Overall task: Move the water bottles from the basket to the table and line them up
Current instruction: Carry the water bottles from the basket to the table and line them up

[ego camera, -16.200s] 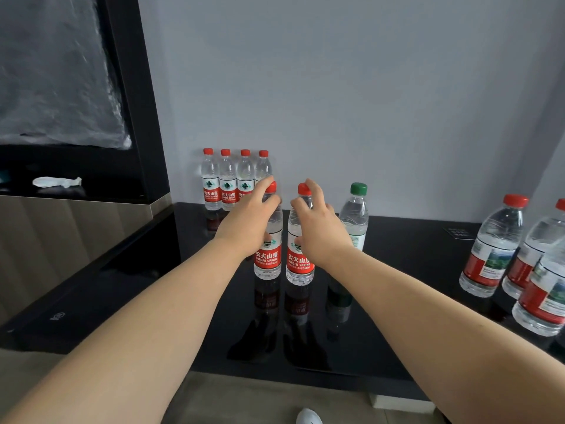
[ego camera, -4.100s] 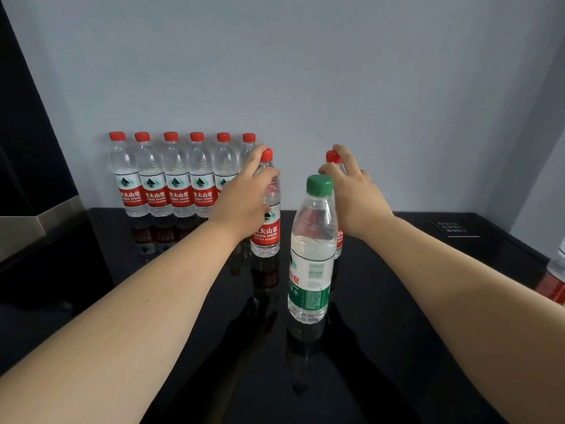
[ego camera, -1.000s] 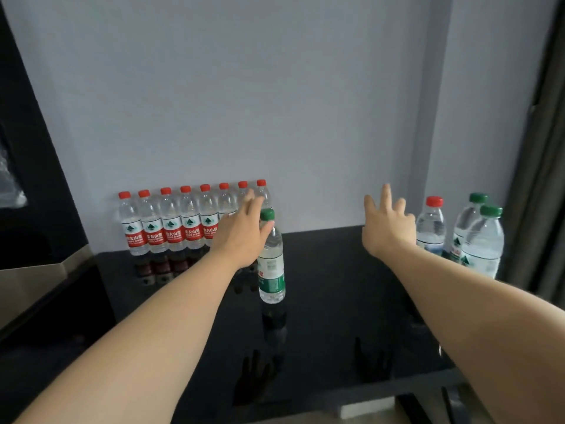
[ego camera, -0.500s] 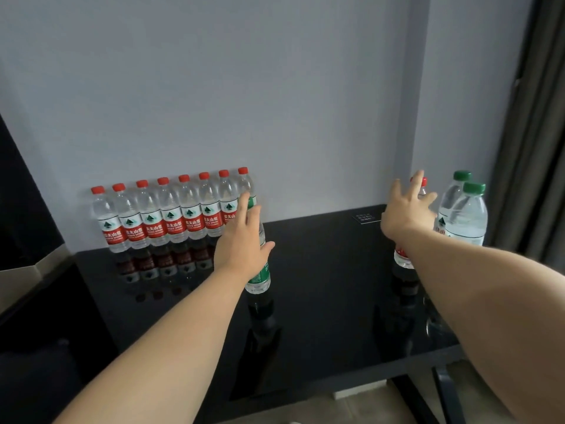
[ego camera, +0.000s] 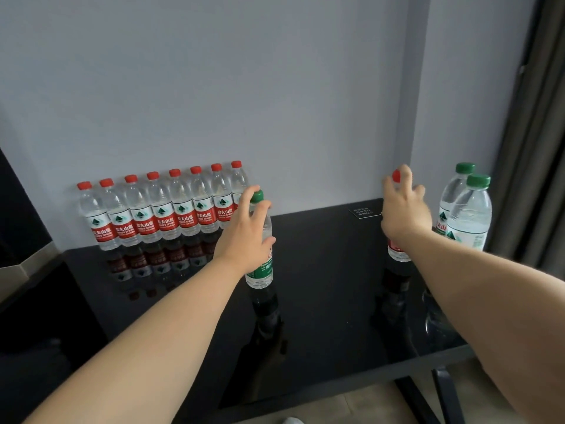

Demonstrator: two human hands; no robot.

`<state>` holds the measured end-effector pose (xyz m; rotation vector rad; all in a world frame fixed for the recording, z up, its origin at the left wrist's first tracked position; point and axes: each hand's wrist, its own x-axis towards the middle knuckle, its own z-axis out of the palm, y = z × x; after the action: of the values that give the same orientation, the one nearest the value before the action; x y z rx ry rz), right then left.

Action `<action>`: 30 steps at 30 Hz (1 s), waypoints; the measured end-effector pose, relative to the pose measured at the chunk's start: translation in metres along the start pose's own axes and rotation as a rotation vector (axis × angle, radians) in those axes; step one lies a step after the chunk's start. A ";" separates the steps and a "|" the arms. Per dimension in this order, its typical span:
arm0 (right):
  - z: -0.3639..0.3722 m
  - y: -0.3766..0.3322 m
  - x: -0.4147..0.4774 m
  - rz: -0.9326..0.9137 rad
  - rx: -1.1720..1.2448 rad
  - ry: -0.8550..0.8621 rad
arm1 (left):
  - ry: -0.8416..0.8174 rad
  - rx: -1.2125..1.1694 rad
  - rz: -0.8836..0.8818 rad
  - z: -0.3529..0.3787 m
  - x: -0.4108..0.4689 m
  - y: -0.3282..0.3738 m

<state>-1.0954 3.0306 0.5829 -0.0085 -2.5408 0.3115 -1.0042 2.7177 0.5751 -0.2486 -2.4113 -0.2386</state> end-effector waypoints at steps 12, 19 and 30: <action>-0.023 -0.063 -0.040 -0.394 0.224 -0.023 | -0.032 0.256 0.087 -0.027 -0.001 -0.006; -0.037 -0.104 -0.068 -0.594 0.452 -0.071 | -0.086 0.186 0.026 -0.035 -0.008 0.004; -0.044 -0.173 -0.116 -0.772 0.612 -0.167 | -0.139 0.099 -0.160 -0.074 -0.040 -0.047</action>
<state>-0.9638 2.8636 0.5942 1.2251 -2.2809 0.7621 -0.9396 2.6506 0.5990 -0.0276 -2.5758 -0.1778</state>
